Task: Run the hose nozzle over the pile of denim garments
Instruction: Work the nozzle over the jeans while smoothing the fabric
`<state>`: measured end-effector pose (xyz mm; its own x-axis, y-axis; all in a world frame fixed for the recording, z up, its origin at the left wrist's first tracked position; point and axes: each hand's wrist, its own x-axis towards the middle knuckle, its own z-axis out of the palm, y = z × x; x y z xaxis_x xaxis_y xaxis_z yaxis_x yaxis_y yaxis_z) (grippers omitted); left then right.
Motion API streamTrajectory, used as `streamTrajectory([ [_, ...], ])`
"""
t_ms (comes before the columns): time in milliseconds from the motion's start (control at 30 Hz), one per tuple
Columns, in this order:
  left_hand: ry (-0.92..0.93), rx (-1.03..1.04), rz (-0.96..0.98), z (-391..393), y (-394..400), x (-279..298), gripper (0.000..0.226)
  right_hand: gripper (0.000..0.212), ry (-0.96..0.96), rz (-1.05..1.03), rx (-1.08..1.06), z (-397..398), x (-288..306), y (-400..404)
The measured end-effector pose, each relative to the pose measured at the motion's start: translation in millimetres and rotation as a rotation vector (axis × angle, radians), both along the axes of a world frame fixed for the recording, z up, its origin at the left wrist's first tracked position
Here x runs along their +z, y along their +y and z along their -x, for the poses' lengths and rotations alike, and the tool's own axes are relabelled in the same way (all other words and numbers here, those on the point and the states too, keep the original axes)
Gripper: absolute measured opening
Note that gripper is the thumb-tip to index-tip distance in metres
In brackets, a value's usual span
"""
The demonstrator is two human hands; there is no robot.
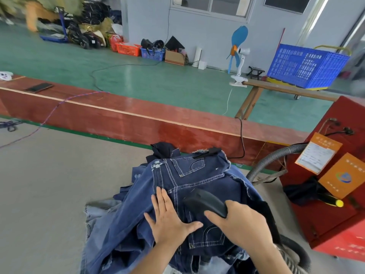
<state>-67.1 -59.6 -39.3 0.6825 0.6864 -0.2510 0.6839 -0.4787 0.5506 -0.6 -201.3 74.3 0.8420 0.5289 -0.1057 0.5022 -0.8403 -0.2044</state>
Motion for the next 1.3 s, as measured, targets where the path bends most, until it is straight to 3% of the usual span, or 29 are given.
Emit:
streamTrajectory([
  [133,-0.013,0.012,-0.006,-2,0,-1,0.15,0.048,-0.058,0.034,0.065,3,-11,20],
  [333,-0.045,0.01,0.0,0,1,-1,0.148,0.051,0.005,-0.099,-0.039,-12,-1,10],
  [533,-0.052,0.032,-0.019,2,-1,3,0.15,0.048,-0.052,0.04,0.076,-2,-10,12],
  [700,-0.11,0.057,0.021,6,-1,14,0.153,0.052,0.094,-0.25,-0.098,-15,0,13],
  [800,-0.25,0.197,0.157,8,7,23,0.146,0.054,0.122,-0.388,-0.216,-26,4,-6],
  [967,-0.344,0.406,0.259,7,23,34,0.121,0.059,0.161,-0.364,-0.196,-32,-3,-24],
  [1100,-0.382,0.515,0.612,-5,44,46,0.069,0.059,0.123,-0.257,-0.143,-30,-7,-18],
  [1167,-0.383,0.473,0.834,-10,52,55,0.077,0.058,0.119,-0.266,-0.168,-30,-5,-17],
  [1233,-0.339,0.386,0.86,-16,52,56,0.094,0.057,0.119,-0.275,-0.186,-31,-3,-17],
  [1300,-0.273,0.362,0.824,-19,46,50,0.097,0.056,0.133,-0.283,-0.195,-32,-2,-17],
])
